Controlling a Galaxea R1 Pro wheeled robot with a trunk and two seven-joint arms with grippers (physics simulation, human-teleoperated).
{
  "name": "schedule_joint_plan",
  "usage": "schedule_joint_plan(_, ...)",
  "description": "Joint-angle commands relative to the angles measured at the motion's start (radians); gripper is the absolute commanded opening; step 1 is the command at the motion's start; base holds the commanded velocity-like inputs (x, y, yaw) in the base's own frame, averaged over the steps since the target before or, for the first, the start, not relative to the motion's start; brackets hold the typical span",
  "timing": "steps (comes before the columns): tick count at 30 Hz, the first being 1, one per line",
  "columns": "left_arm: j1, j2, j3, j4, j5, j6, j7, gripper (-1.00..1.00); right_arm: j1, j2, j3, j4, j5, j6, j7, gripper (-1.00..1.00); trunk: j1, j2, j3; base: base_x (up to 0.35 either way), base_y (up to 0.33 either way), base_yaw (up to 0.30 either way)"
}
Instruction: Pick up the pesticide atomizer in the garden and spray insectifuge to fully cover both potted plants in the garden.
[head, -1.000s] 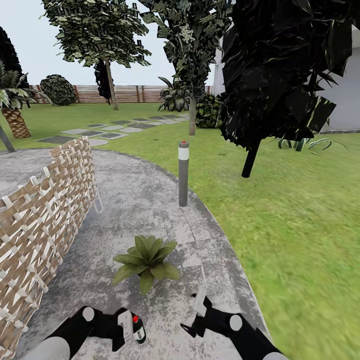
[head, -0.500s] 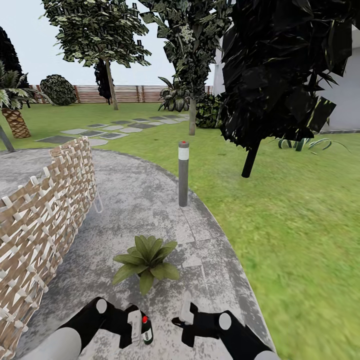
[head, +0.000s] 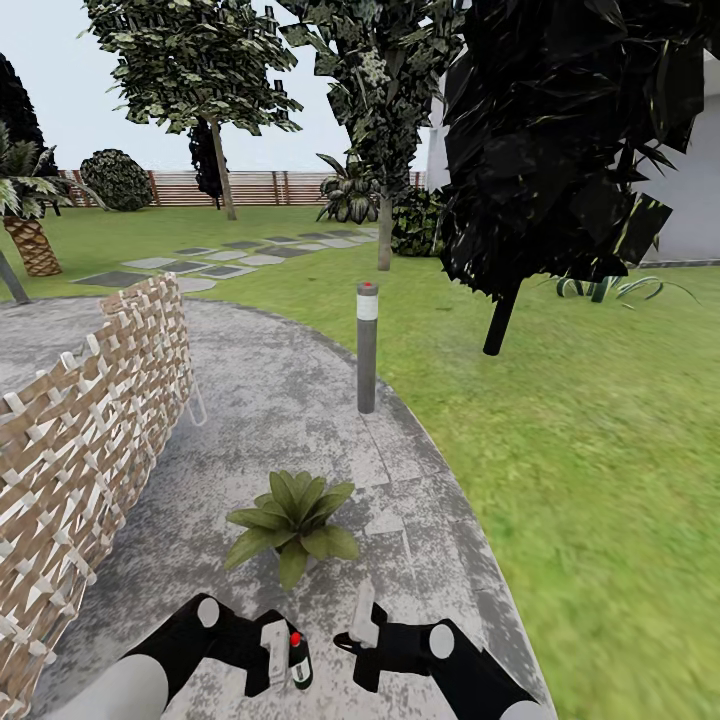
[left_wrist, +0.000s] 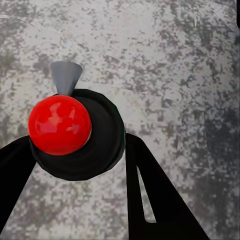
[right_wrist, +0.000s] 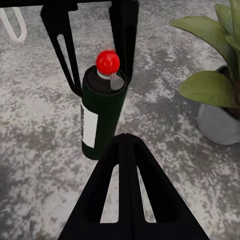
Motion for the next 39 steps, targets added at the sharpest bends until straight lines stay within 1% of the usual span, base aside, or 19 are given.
schedule_joint_plan(1, 0.0, -0.002, 0.009, 0.0, -0.007, -0.004, -0.005, -1.0, 0.0, 0.0, -0.001, -0.001, 0.01, -0.006, 0.0, -1.0, 0.0, 0.0, -0.001, 0.0, 0.0, 0.0)
schedule_joint_plan(4, 0.0, -0.005, 0.011, 0.0, -0.007, -0.004, -0.005, -1.0, 0.0, 0.0, -0.001, -0.001, 0.01, -0.006, 0.0, -1.0, 0.0, 0.0, -0.001, 0.0, 0.0, 0.0)
schedule_joint_plan(22, 0.013, -0.057, 0.013, 0.009, -0.005, -0.005, -0.004, -1.0, 0.0, 0.0, -0.002, -0.001, 0.01, -0.006, 0.0, -1.0, 0.0, 0.0, -0.001, 0.0, 0.0, 0.0)
schedule_joint_plan(25, 0.013, -0.061, 0.013, 0.01, -0.003, -0.005, -0.004, -1.0, 0.0, 0.0, -0.002, -0.001, 0.01, -0.006, 0.0, -1.0, 0.0, 0.0, -0.001, 0.0, 0.0, 0.0)
schedule_joint_plan(32, 0.01, -0.062, 0.013, 0.011, 0.004, -0.005, -0.004, -1.0, 0.0, 0.0, -0.002, -0.001, 0.01, -0.006, 0.0, -1.0, 0.0, 0.0, -0.001, 0.0, 0.0, 0.0)
schedule_joint_plan(39, 0.009, -0.081, 0.014, 0.011, 0.006, -0.012, -0.004, -1.0, 0.0, 0.0, -0.002, -0.001, 0.01, -0.006, 0.0, -1.0, 0.0, 0.0, -0.001, 0.0, 0.0, 0.0)
